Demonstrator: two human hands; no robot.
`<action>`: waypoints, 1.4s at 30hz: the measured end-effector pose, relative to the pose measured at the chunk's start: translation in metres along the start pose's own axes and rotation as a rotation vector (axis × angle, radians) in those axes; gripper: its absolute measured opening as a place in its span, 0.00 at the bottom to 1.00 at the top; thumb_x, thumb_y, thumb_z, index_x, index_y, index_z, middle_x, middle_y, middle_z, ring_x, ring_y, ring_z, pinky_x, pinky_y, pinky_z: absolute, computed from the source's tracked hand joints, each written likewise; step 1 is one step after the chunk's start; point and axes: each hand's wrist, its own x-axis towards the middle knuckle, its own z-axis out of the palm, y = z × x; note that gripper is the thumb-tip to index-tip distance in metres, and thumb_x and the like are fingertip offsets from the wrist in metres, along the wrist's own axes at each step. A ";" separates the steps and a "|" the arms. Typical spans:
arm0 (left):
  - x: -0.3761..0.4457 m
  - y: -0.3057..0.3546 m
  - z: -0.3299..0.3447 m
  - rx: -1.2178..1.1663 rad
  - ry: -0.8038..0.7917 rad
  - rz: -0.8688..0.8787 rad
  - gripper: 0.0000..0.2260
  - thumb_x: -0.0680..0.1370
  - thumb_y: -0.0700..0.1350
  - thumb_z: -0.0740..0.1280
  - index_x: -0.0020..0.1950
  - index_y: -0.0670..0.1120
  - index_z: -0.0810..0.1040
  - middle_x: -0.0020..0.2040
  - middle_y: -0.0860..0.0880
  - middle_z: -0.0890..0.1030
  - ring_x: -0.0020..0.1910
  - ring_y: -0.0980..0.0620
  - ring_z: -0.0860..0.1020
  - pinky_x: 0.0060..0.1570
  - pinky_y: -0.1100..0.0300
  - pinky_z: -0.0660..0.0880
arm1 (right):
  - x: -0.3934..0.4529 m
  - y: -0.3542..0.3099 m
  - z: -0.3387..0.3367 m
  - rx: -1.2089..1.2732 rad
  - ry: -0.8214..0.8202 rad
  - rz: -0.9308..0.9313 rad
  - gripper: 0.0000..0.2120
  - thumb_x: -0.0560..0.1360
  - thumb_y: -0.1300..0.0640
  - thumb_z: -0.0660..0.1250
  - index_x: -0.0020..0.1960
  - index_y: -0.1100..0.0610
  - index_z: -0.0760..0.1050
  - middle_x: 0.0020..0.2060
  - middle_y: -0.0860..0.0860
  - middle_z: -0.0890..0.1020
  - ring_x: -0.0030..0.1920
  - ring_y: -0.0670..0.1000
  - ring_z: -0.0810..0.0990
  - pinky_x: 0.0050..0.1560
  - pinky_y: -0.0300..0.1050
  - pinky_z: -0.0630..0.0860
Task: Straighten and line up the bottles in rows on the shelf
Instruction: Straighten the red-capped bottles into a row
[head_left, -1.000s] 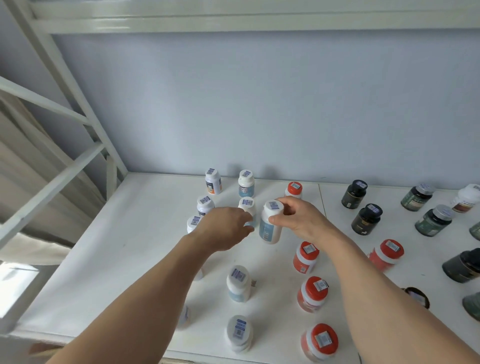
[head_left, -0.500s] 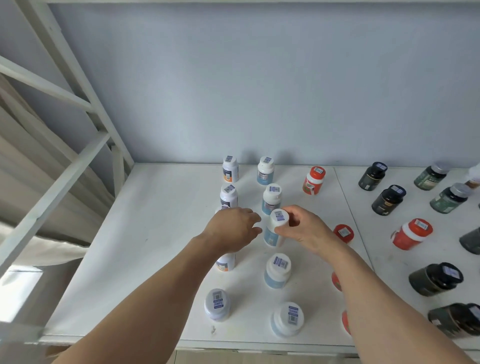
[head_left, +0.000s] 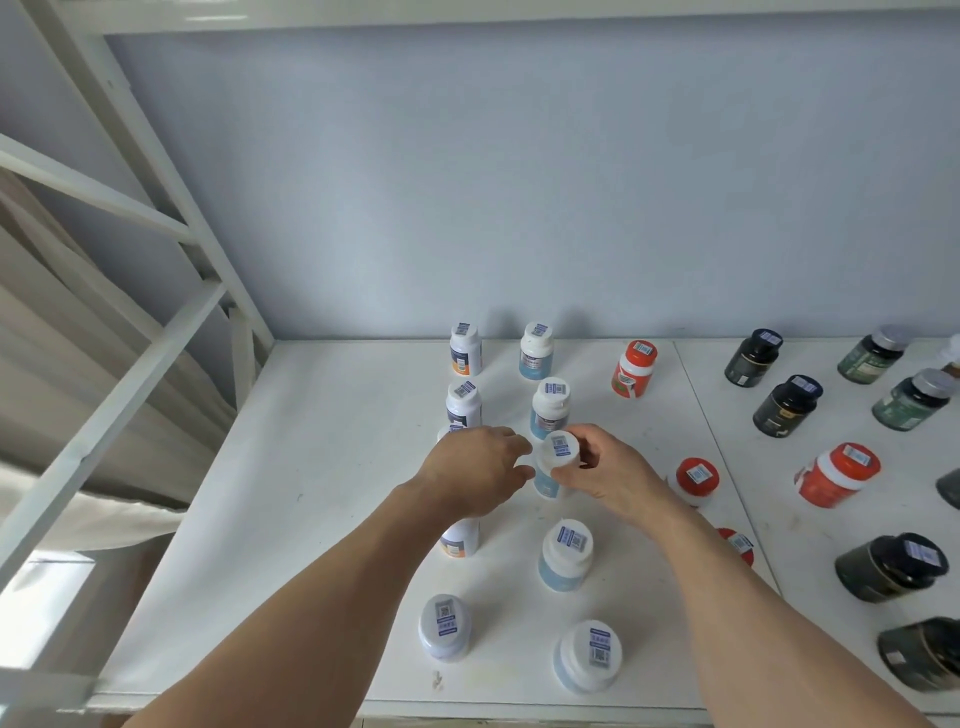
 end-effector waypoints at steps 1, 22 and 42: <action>0.000 0.000 -0.001 0.003 -0.004 -0.003 0.18 0.81 0.55 0.58 0.70 0.52 0.73 0.65 0.54 0.77 0.61 0.50 0.76 0.53 0.57 0.73 | -0.001 -0.001 -0.001 0.001 -0.007 0.004 0.19 0.74 0.47 0.72 0.62 0.42 0.69 0.55 0.40 0.78 0.56 0.44 0.77 0.52 0.39 0.71; 0.112 0.072 -0.034 -0.092 0.041 -0.117 0.20 0.81 0.57 0.60 0.71 0.52 0.71 0.68 0.53 0.74 0.64 0.49 0.74 0.58 0.54 0.73 | 0.071 0.017 -0.145 -0.038 0.246 -0.008 0.27 0.75 0.48 0.71 0.72 0.51 0.69 0.69 0.50 0.75 0.68 0.50 0.73 0.61 0.45 0.69; 0.203 0.072 -0.009 -0.641 -0.200 -0.248 0.15 0.73 0.51 0.72 0.58 0.49 0.79 0.53 0.52 0.82 0.53 0.51 0.79 0.52 0.58 0.73 | 0.133 0.032 -0.172 0.159 0.114 -0.080 0.14 0.69 0.42 0.73 0.51 0.48 0.82 0.44 0.44 0.84 0.48 0.48 0.82 0.53 0.51 0.79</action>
